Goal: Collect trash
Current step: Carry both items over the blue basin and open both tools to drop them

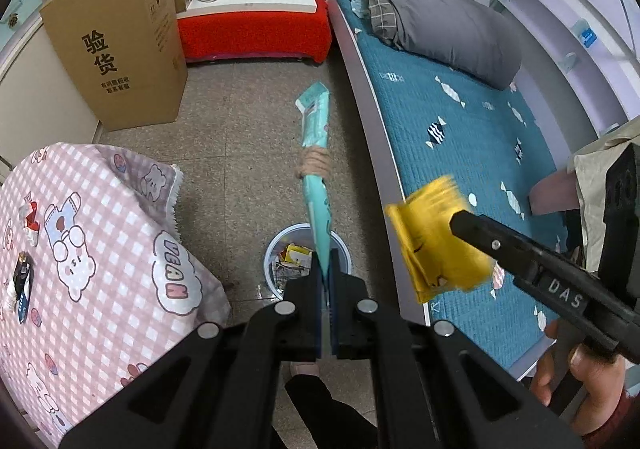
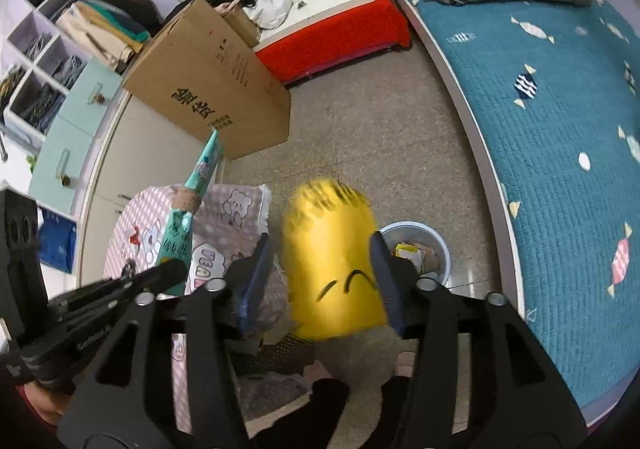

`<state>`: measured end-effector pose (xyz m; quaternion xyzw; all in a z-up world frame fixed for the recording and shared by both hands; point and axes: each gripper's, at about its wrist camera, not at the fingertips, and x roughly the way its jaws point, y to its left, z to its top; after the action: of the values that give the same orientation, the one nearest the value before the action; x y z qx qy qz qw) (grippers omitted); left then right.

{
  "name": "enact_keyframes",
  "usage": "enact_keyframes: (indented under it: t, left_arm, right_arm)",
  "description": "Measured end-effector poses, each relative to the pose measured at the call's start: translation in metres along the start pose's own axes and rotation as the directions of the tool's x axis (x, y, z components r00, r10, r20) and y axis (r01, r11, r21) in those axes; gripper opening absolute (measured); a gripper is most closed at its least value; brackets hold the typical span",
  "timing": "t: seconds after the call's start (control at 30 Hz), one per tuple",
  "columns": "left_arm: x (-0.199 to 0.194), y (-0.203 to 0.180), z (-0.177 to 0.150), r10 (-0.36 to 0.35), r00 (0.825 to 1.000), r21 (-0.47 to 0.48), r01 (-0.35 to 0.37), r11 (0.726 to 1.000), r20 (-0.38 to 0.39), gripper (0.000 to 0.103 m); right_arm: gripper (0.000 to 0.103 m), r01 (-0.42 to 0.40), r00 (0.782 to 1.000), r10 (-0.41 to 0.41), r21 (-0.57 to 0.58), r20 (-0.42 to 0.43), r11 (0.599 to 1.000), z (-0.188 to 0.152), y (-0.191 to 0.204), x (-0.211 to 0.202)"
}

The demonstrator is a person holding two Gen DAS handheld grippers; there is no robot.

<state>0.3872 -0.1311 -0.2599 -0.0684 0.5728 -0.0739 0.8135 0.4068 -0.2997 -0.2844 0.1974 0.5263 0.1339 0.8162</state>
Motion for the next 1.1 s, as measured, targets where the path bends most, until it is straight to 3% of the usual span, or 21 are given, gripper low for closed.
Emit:
enact_keyframes:
  t: [0.03,0.17,0.73,0.9,0.97,1.0,1.03,1.1]
  left_arm:
    - [0.001,0.000,0.000,0.001,1.000,0.000,-0.001,1.000,-0.001,0.002]
    - [0.002,-0.002,0.000,0.008,1.000,0.003,-0.008,1.000,-0.008,0.002]
    - [0.014,-0.028,0.001,-0.001,0.999,0.058,0.003,0.998,-0.044,0.003]
    - [0.014,-0.042,0.006,-0.014,1.000,0.100,0.016,0.995,-0.017,0.003]
    - [0.015,-0.046,0.010,-0.012,1.000,0.105,0.011,0.994,0.002,0.015]
    - [0.017,-0.046,0.012,-0.001,1.000,0.100,0.000,0.995,0.002,0.041]
    - [0.019,-0.046,0.015,0.018,1.000,0.088,-0.019,0.996,0.009,0.060]
    - [0.016,-0.044,0.018,0.022,0.999,0.075,-0.025,0.997,0.036,0.061]
  right_arm:
    - [0.063,-0.001,1.000,0.001,0.016,-0.003,1.000,0.001,-0.004,0.001]
    - [0.065,-0.005,1.000,0.005,0.038,-0.006,0.999,0.003,-0.012,0.000]
    - [0.069,0.039,0.997,-0.042,0.037,0.072,0.999,0.003,-0.022,-0.031]
    - [0.070,0.040,0.993,-0.047,0.064,0.107,0.997,0.002,-0.031,-0.043]
    - [0.070,0.041,0.992,-0.049,0.073,0.118,0.997,0.000,-0.033,-0.047]
    - [0.070,0.043,0.991,-0.052,0.076,0.120,0.996,0.000,-0.035,-0.048]
    - [0.070,0.046,0.991,-0.055,0.079,0.121,0.996,-0.001,-0.035,-0.049]
    - [0.070,0.050,0.991,-0.059,0.082,0.120,0.995,-0.003,-0.036,-0.050]
